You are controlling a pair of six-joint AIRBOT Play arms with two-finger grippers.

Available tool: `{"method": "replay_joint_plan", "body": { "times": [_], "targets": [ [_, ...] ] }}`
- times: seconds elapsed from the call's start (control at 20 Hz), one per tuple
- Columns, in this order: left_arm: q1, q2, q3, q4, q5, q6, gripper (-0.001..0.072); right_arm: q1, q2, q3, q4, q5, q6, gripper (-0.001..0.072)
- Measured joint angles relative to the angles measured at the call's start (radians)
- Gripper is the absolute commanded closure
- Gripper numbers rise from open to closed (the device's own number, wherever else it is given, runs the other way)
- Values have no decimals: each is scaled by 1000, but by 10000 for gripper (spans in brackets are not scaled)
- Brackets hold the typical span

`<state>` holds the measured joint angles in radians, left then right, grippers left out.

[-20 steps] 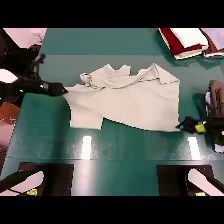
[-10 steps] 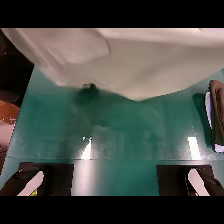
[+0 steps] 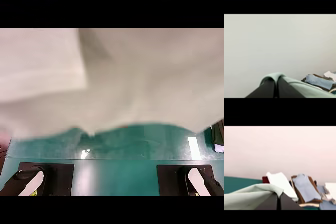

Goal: Fold the shirts.

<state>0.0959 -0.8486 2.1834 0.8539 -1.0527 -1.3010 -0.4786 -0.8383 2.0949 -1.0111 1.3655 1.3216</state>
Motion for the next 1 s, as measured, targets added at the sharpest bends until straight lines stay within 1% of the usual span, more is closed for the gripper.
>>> {"method": "replay_joint_plan", "body": {
  "times": [0.15, 0.3, 0.4, 0.55, 0.7, 0.85, 1.0],
  "targets": [
    [0, -12, -150, -12, -14, -6, 685, -9, -82, -23, 13, 74, 19, 699],
    [-1, -75, -344, -18, -63, -8, 684, -5, -183, -135, 21, 144, 28, 699],
    [-2, -149, -465, -21, -95, -7, 684, 19, -261, -224, 12, 182, 34, 699],
    [-3, -296, -582, -17, -127, -6, 684, 96, -393, -345, -24, 203, 39, 699],
    [-3, -465, -630, -16, -115, -2, 684, 197, -531, -416, -87, 168, 40, 699],
    [-3, -614, -649, -22, -32, 24, 684, 290, -673, -415, -135, 70, 43, 699],
    [-2, -707, -655, -30, 67, 52, 684, 354, -785, -345, -154, -38, 56, 699]
  ]
}}
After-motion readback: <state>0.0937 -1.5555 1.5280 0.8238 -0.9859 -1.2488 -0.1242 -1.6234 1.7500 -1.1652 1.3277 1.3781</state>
